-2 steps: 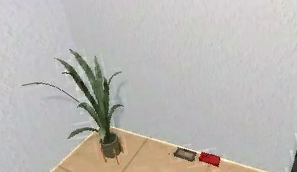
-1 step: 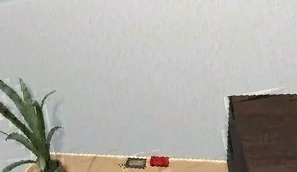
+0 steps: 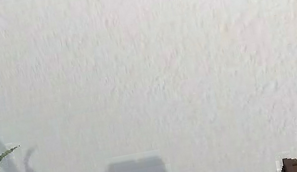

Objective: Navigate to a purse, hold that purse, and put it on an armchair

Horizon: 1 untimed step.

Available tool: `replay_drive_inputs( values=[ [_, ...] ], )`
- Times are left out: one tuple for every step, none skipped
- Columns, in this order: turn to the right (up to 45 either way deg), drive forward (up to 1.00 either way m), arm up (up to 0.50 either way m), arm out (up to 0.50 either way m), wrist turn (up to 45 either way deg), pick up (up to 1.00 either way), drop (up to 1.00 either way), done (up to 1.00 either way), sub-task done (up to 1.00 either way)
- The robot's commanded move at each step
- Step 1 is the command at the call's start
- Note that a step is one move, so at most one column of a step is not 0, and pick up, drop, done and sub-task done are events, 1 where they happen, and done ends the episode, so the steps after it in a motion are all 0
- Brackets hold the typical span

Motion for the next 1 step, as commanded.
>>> replay_drive_inputs(
  values=[
    [-45.0,0.00,0.00,0.00,0.0,0.00,0.00,0.00,0.00]
  ],
)
